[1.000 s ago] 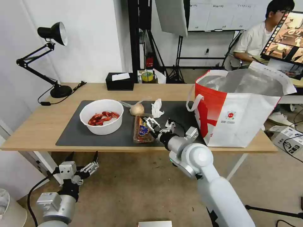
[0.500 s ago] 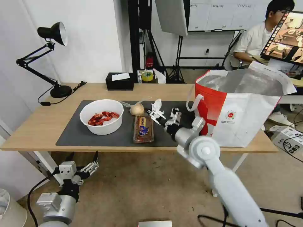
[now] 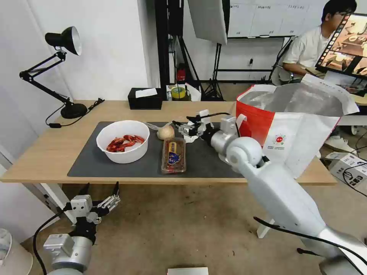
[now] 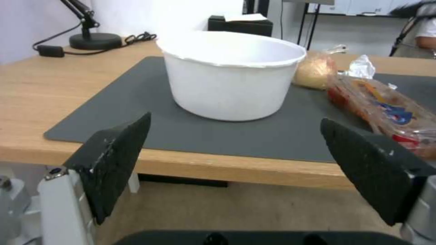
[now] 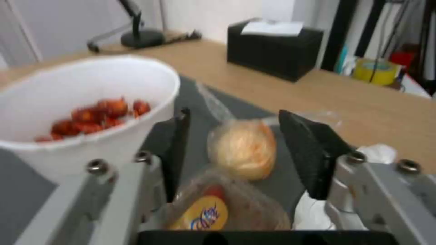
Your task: Pick up the trash from the table and place it into the takeout bag.
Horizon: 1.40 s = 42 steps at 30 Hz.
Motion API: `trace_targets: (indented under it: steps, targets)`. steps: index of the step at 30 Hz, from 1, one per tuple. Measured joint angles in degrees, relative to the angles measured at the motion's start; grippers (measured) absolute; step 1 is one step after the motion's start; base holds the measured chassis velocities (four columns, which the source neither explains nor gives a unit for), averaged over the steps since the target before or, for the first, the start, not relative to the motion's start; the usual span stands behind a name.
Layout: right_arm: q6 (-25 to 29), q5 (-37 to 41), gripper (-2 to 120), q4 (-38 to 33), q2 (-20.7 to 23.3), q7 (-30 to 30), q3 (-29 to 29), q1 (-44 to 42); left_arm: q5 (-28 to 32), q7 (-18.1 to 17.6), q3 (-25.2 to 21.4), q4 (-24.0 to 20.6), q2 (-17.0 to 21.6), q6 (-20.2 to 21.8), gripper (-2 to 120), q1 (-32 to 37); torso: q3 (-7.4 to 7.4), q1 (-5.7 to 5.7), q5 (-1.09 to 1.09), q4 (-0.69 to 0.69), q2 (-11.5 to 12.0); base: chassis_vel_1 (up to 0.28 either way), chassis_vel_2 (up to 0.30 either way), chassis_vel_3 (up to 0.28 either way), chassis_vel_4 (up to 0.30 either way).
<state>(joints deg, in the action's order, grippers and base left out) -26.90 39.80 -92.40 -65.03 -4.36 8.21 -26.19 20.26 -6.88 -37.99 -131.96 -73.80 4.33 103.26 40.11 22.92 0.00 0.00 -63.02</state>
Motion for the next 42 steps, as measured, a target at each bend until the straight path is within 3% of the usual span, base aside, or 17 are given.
trace_targets:
  steps: [4,12,42]
  targets:
    - [0.04,-1.11,28,6.78,-1.65,-5.23,3.63,2.91,0.00,1.29,0.14,0.00,0.12,-0.27,100,-0.28,0.00,0.00,-0.01,0.00,0.00,0.000,0.000,0.000,0.000]
    - [-1.58,-0.12,0,11.41,-3.38,-7.92,5.34,4.93,0.01,1.46,0.32,0.32,0.32,-0.31,100,-0.64,-0.01,0.00,-0.01,0.00,-0.01,0.000,0.000,0.000,0.000]
    - [-5.54,2.78,0,15.68,-4.71,-7.64,6.78,5.75,0.16,1.61,0.65,0.80,1.07,-0.41,100,-1.33,-0.01,0.00,0.00,0.00,-0.01,0.000,0.000,0.000,0.000]
